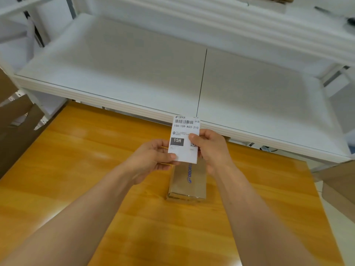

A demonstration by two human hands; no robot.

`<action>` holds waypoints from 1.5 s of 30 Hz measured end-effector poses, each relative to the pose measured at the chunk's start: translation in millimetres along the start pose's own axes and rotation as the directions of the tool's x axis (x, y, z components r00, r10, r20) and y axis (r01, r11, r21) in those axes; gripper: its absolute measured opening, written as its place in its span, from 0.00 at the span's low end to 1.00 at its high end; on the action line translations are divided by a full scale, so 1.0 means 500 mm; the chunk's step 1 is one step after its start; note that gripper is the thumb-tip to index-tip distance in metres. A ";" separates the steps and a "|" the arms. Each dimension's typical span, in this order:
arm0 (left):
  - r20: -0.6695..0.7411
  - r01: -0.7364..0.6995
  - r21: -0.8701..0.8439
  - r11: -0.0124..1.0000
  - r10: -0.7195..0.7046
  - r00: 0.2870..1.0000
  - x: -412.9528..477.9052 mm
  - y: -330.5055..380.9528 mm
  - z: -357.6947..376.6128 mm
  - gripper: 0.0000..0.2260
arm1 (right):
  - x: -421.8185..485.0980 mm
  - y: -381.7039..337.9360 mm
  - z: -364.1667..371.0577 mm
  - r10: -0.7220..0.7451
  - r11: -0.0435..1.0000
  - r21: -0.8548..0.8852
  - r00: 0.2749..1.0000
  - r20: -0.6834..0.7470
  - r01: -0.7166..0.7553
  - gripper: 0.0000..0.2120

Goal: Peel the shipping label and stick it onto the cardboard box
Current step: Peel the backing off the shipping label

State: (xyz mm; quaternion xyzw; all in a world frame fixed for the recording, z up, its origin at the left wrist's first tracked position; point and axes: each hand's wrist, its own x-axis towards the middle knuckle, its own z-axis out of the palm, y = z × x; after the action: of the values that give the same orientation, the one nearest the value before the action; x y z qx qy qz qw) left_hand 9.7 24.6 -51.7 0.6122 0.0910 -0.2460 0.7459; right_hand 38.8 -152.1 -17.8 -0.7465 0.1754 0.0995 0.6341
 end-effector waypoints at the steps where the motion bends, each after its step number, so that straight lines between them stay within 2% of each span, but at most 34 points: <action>1: -0.009 -0.008 0.003 1.000 0.008 1.000 0.000 0.003 0.004 0.13 | -0.001 -0.002 -0.008 -0.005 1.000 -0.003 1.000 0.014 0.005 0.04; 3: -0.047 -0.046 -0.019 0.999 0.045 0.998 0.001 0.013 0.011 0.09 | -0.003 -0.005 -0.021 -0.013 0.999 -0.040 0.997 0.076 0.016 0.04; 7: -0.199 -0.138 -0.090 0.986 0.118 0.973 0.004 0.044 0.018 0.10 | -0.014 -0.009 -0.034 -0.006 0.995 -0.095 0.982 0.187 0.024 0.06; 12: -0.308 -0.178 -0.006 0.984 0.168 0.936 -0.008 0.068 0.029 0.03 | -0.030 -0.018 -0.041 0.016 0.995 -0.104 0.972 0.236 0.009 0.08; 15: -0.334 -0.175 0.014 0.984 0.170 0.927 -0.021 0.085 0.041 0.03 | -0.040 -0.032 -0.045 0.029 0.995 -0.096 0.969 0.245 -0.005 0.09; 19: -0.272 -0.114 -0.015 0.993 0.106 0.957 -0.041 0.111 0.064 0.08 | -0.047 -0.057 -0.057 0.032 0.999 -0.030 0.983 0.182 -0.027 0.07; 22: -0.134 -0.024 0.036 0.999 0.028 0.991 -0.061 0.128 0.082 0.07 | -0.047 -0.082 -0.071 0.018 0.999 0.036 0.994 0.108 -0.022 0.05; 25: -0.045 0.008 0.050 0.999 -0.006 0.999 -0.078 0.141 0.099 0.03 | -0.051 -0.111 -0.086 -0.019 0.997 0.081 0.999 0.046 0.015 0.04; 27: -0.052 -0.009 0.046 0.999 0.012 0.999 -0.085 0.152 0.108 0.01 | -0.054 -0.129 -0.093 -0.051 0.995 0.092 0.999 0.018 0.049 0.05; 30: -0.101 -0.057 0.055 0.997 0.062 0.993 -0.090 0.175 0.118 0.05 | -0.059 -0.154 -0.099 -0.079 0.991 0.108 0.997 0.019 0.077 0.04; 35: -0.161 -0.134 0.043 0.990 0.139 0.977 -0.096 0.209 0.121 0.02 | -0.079 -0.185 -0.107 -0.079 0.996 0.062 0.984 0.158 0.070 0.05; 38: -0.145 -0.156 0.022 0.987 0.158 0.977 -0.104 0.222 0.121 0.02 | -0.088 -0.194 -0.109 -0.080 0.995 0.077 0.987 0.138 0.070 0.05; 45: -0.082 -0.219 -0.074 0.973 0.212 0.974 -0.123 0.250 0.127 0.11 | -0.110 -0.231 -0.124 -0.087 0.981 0.181 0.994 0.073 0.073 0.04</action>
State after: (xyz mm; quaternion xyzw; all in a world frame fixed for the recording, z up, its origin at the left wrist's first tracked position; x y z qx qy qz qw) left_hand 5.9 -4.1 98.8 0.5958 0.0616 -0.1368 0.7890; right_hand 28.7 -189.9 118.7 -0.6885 0.1277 0.0879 0.7085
